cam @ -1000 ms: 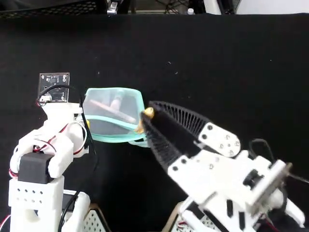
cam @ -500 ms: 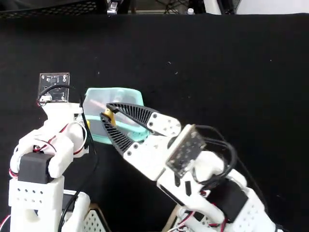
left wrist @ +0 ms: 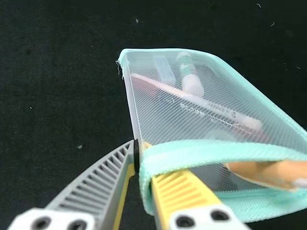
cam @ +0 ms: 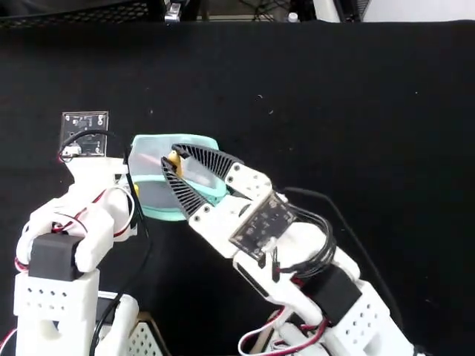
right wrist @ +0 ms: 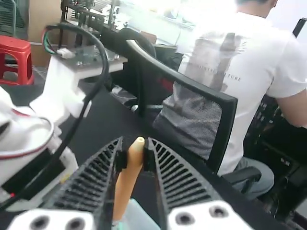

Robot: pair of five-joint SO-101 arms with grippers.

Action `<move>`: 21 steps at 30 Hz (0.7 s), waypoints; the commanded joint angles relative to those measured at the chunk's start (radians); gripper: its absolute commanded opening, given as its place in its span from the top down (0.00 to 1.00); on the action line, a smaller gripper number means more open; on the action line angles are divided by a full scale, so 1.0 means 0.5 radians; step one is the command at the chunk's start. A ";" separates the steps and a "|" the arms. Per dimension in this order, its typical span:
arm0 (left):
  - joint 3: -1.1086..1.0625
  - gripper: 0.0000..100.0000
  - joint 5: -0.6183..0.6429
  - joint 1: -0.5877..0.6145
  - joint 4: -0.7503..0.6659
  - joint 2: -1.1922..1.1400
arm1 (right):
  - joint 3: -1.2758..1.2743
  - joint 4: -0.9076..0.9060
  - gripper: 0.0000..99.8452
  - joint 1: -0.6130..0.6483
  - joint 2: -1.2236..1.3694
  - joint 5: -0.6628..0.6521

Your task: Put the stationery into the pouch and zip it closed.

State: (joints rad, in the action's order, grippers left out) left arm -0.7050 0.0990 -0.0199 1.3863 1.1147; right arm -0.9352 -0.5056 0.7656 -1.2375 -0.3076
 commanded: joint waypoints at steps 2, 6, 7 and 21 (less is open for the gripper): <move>0.029 0.97 -0.003 -0.005 -0.037 0.015 | -0.176 -0.028 0.99 -0.049 -0.005 -0.031; 0.029 0.97 -0.003 -0.005 -0.037 0.015 | -0.422 -0.031 0.99 0.028 -0.210 -0.068; 0.029 0.97 -0.003 -0.005 -0.037 0.015 | -0.468 -0.064 0.99 0.064 -0.284 -0.120; 0.029 0.97 -0.003 -0.005 -0.040 0.015 | -0.535 -0.844 0.83 0.199 -0.723 -0.236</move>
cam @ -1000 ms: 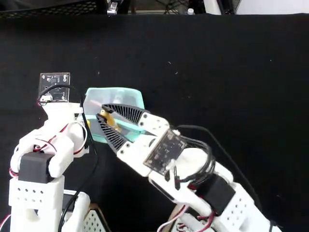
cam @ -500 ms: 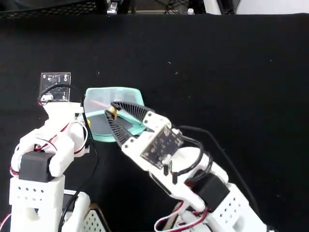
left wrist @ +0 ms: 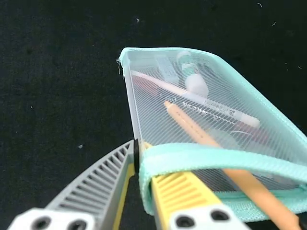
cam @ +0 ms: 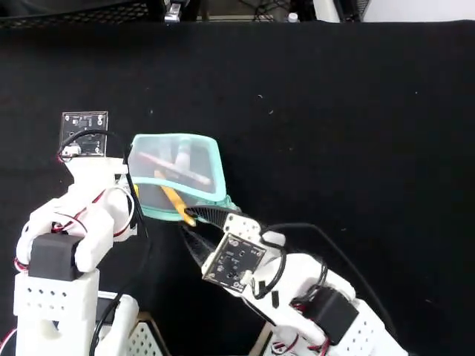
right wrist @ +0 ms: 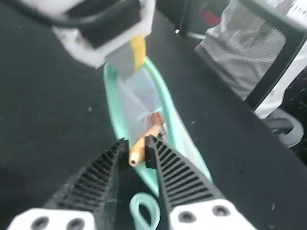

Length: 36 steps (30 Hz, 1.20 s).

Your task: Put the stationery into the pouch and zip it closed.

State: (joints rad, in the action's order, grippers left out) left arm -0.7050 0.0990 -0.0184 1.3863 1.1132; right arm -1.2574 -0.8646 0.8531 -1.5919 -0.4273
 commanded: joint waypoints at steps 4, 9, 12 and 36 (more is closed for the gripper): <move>0.026 0.97 -0.003 -0.008 -0.040 0.018 | 0.339 -0.328 0.76 0.025 -0.014 0.083; 0.026 0.97 -0.003 -0.008 -0.040 0.018 | 0.741 -0.534 0.77 0.025 -0.020 0.098; 0.023 0.97 -0.003 -0.008 -0.040 0.018 | 0.934 -0.614 0.77 -0.028 -0.011 0.098; 0.192 0.97 -0.003 -0.005 0.120 0.157 | 0.256 -0.273 0.77 -0.098 -0.008 0.218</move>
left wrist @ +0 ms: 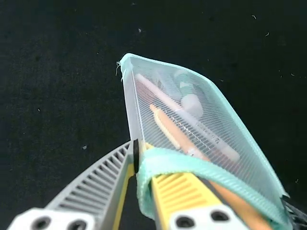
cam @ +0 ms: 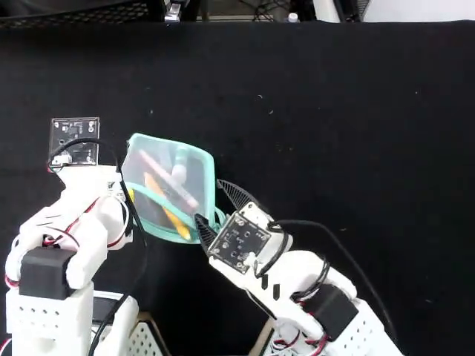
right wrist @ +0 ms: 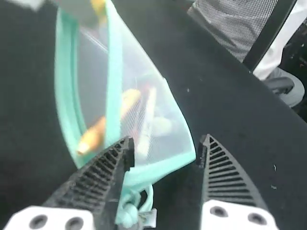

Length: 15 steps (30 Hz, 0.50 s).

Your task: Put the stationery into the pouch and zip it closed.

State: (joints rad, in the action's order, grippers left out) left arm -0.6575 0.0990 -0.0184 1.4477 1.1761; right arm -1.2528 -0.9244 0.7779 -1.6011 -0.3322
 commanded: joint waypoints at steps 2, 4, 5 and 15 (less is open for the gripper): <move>0.094 0.97 -0.003 -0.005 -0.003 0.031 | 0.440 -0.359 0.77 0.058 0.011 0.031; 0.078 0.97 -0.003 -0.005 -0.012 0.031 | 0.517 -0.488 0.77 0.058 0.011 0.021; 0.063 0.97 -0.003 -0.005 -0.034 0.031 | 0.517 -0.516 0.77 0.058 0.011 0.021; 0.002 0.97 -0.003 -0.005 -0.092 0.034 | 0.121 -0.089 0.77 0.055 0.011 0.021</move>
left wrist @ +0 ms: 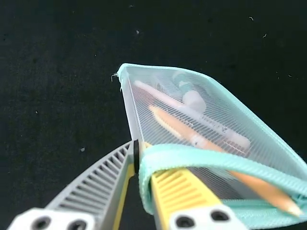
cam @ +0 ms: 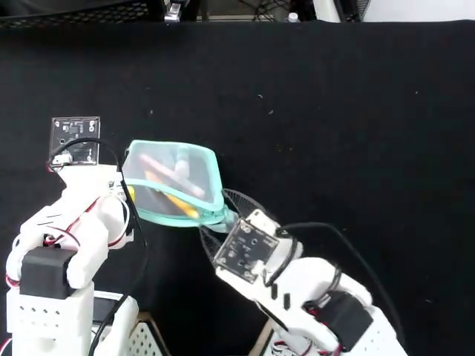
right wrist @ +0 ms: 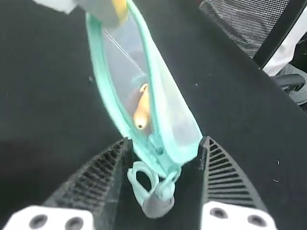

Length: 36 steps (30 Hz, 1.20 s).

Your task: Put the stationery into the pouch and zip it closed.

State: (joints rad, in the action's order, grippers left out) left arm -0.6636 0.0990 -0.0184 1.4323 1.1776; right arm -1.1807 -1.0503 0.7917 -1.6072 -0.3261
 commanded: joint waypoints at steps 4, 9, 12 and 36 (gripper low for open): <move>0.014 0.97 -0.003 -0.005 -0.061 0.028 | -0.026 0.292 0.77 0.028 0.026 0.009; 0.014 0.97 -0.003 -0.005 -0.061 0.028 | -0.014 0.264 0.77 0.018 0.072 0.009; 0.011 0.97 -0.003 -0.005 -0.061 0.028 | 0.155 0.064 0.77 -0.012 0.087 0.012; 0.011 0.97 -0.006 0.011 -0.089 0.028 | -0.407 0.196 0.74 -0.592 0.106 0.040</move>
State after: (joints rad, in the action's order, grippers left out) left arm -0.6636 0.0990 -0.0184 1.4231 1.1792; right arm -1.3802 -0.9966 0.5063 -1.5950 -0.3153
